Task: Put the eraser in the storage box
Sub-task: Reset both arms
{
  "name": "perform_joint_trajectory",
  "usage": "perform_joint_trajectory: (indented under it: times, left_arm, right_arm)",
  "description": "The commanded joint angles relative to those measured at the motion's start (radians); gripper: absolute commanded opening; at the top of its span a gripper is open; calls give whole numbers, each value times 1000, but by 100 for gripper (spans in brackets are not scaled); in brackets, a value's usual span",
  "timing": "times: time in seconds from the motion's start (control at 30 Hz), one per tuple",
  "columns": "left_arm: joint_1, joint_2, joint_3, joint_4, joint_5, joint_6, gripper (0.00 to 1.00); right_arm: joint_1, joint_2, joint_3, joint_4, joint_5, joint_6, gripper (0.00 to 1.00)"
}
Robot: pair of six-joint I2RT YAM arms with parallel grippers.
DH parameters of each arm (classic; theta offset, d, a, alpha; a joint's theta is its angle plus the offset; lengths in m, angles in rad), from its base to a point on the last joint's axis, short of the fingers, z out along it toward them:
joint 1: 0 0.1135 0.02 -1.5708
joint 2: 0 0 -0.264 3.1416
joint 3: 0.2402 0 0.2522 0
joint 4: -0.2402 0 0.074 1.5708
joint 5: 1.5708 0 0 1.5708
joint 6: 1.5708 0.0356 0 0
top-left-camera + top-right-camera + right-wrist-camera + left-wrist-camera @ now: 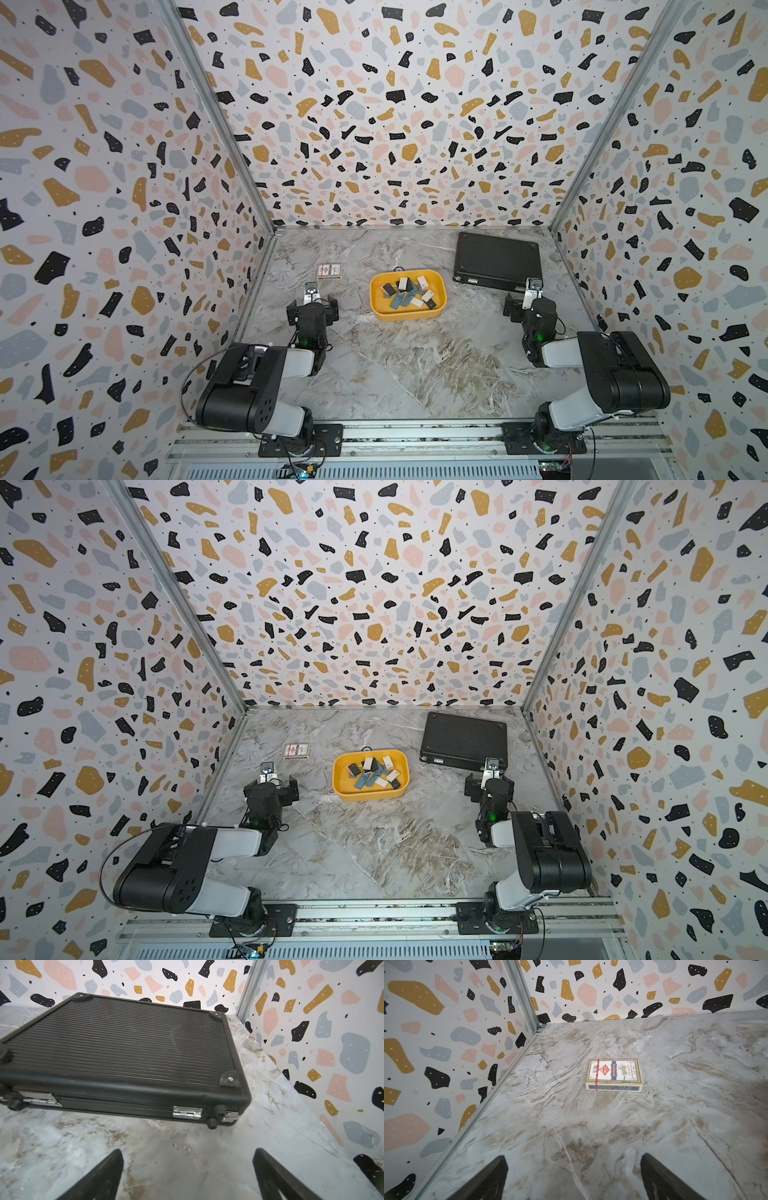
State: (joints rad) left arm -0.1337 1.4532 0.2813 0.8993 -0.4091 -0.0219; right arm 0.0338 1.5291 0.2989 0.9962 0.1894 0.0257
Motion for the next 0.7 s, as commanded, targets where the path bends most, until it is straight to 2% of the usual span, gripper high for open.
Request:
perform_joint_trajectory:
  times: [0.0, 0.07, 0.1, 0.2, 0.23, 0.4, 0.47, 0.53, 0.67]
  left_arm:
    - [4, -11, 9, 35, -11, -8, 100]
    - [3, -11, 9, 35, -11, -9, 100]
    - [4, -11, 9, 35, -11, -9, 100]
    - [3, -11, 9, 35, -11, -8, 99]
    - [4, -12, 10, 35, -11, -7, 99]
    - [3, -13, 9, 35, -11, -9, 99]
    - [3, -11, 9, 35, -11, -8, 100]
    - [3, -13, 9, 35, -11, -9, 99]
    - [5, -11, 9, 35, -11, -9, 99]
  right_arm:
    - [1, -20, -106, 186, -40, -22, 100]
    - [0, 12, -135, 288, -6, -15, 100]
    - [0, 12, -117, 252, 10, -8, 100]
    - [1, -30, -4, -28, -23, -14, 100]
    - [1, -18, 18, -48, -39, -24, 100]
    - [0, -10, -47, 88, 56, 9, 100]
    - [0, -19, -24, 30, 35, 4, 100]
    - [1, -16, 1, -17, -39, -25, 100]
    - [0, -16, -17, 21, 8, -6, 100]
